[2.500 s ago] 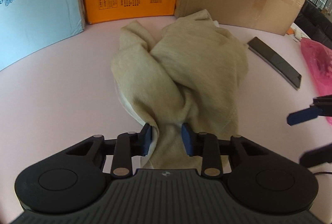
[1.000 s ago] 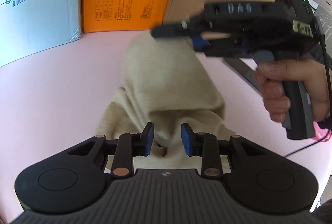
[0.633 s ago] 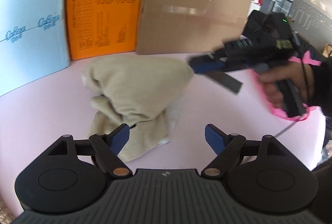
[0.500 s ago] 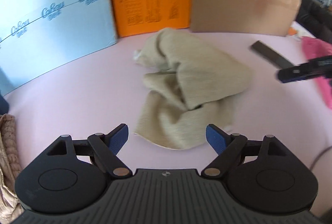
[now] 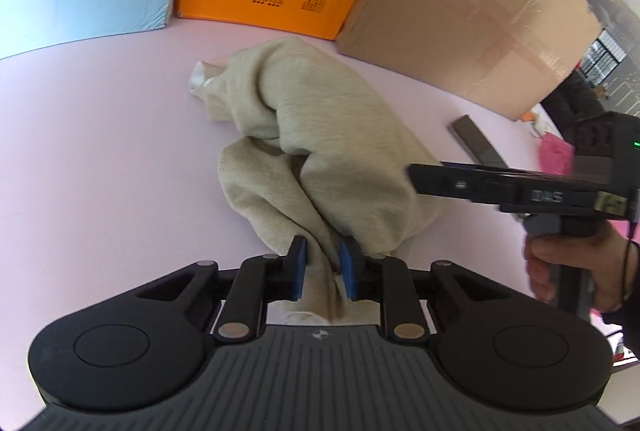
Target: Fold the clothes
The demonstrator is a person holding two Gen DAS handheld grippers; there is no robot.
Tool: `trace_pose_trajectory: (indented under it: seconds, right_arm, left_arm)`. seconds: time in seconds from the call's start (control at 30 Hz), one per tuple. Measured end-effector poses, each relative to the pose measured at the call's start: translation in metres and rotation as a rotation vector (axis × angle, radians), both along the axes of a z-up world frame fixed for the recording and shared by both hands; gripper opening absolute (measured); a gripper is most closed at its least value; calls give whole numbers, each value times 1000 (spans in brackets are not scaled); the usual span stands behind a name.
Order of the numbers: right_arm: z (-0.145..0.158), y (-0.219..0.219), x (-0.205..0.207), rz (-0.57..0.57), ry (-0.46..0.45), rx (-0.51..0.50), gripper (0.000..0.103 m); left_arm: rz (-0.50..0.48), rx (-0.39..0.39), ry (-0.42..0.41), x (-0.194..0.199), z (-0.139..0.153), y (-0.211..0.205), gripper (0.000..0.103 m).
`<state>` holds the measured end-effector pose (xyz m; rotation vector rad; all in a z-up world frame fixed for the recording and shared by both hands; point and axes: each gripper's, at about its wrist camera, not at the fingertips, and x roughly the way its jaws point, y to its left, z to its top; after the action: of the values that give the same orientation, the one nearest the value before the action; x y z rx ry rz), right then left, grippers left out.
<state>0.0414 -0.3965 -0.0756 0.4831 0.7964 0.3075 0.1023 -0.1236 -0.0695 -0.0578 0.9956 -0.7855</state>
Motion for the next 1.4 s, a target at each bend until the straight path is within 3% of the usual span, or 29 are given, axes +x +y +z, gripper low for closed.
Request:
trace_pose_trajectory:
  seconds: [0.07, 0.13, 0.23, 0.27, 0.3, 0.37, 0.47, 0.53, 0.67, 0.73, 0.87, 0.93, 0.97, 1.0, 1.03, 1.07, 1.1, 1.17, 1.27, 1.33, 1.4]
  right_arm:
    - [2, 4, 12, 32, 32, 124, 44]
    - [9, 1, 20, 48, 53, 289, 43]
    - [29, -21, 17, -41, -66, 623, 44]
    - [35, -31, 12, -109, -121, 709, 57]
    - [40, -42, 3, -215, -159, 731, 81]
    - [52, -57, -9, -326, -177, 611, 88]
    - [64, -50, -16, -208, -124, 235, 92]
    - [55, -36, -21, -127, -51, 29, 92]
    - [34, -15, -35, -8, 10, -254, 92]
    - [27, -11, -41, 24, 10, -279, 92]
    - [18, -6, -42, 70, 7, -139, 92]
    - [14, 0, -38, 64, 9, -92, 92]
    - [13, 3, -33, 53, 10, -75, 87]
    - [13, 5, -26, 51, 6, -43, 70]
    - [12, 5, -20, 62, 0, 0, 56]
    - [13, 6, -12, 78, 3, 35, 25]
    - [14, 8, -3, 96, 12, 64, 17]
    - [19, 10, 17, 119, 20, 105, 17]
    - [40, -1, 46, 74, -47, 122, 15]
    - [55, -15, 62, -25, -116, 94, 15]
    - [65, -33, 75, -195, -153, -18, 15]
  left_arm:
    - [-12, -43, -9, -4, 13, 7, 10]
    - [8, -106, -28, -6, 36, 23, 10]
    - [96, -171, -95, -6, 68, 55, 11]
    - [158, -173, -115, -5, 72, 68, 11]
    - [216, -140, -124, -4, 70, 78, 14]
    - [300, -30, -133, -2, 62, 92, 19]
    - [253, 141, -102, -10, 35, 91, 30]
    - [201, 180, -61, -18, 15, 81, 50]
    - [141, 195, -7, -33, -8, 59, 65]
    - [127, 190, 11, -38, -16, 49, 74]
    - [107, 160, -5, -42, -19, 36, 70]
    - [97, 133, 1, -41, -19, 32, 31]
    - [96, 128, 16, -40, -19, 32, 22]
    - [99, 126, 22, -40, -18, 32, 14]
    - [102, 125, 18, -39, -16, 32, 14]
    - [105, 121, 11, -39, -13, 34, 14]
    - [111, 114, 5, -38, -10, 36, 14]
    - [130, 107, -11, -35, -3, 41, 14]
    - [169, 112, -29, -27, 3, 50, 20]
    - [205, 122, -25, -21, 2, 56, 34]
    - [233, 132, -10, -17, -1, 60, 41]
